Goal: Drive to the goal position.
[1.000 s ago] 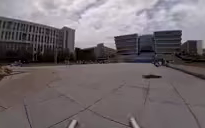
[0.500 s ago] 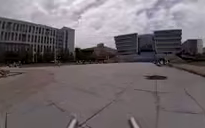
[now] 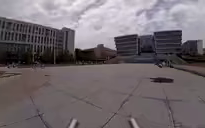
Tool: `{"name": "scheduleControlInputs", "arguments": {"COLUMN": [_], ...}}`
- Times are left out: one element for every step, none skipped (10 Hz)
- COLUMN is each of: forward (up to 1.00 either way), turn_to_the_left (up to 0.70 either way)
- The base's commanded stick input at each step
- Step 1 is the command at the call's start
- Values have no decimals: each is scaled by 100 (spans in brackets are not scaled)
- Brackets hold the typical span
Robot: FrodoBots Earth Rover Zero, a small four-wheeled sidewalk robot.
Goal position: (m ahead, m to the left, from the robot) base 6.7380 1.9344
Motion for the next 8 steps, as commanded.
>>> {"name": "scheduleControlInputs", "arguments": {"forward": [70,70,70,70,70,70,70,70], "turn_to_the_left": [3,15,26,37,8,3,3,3]}}
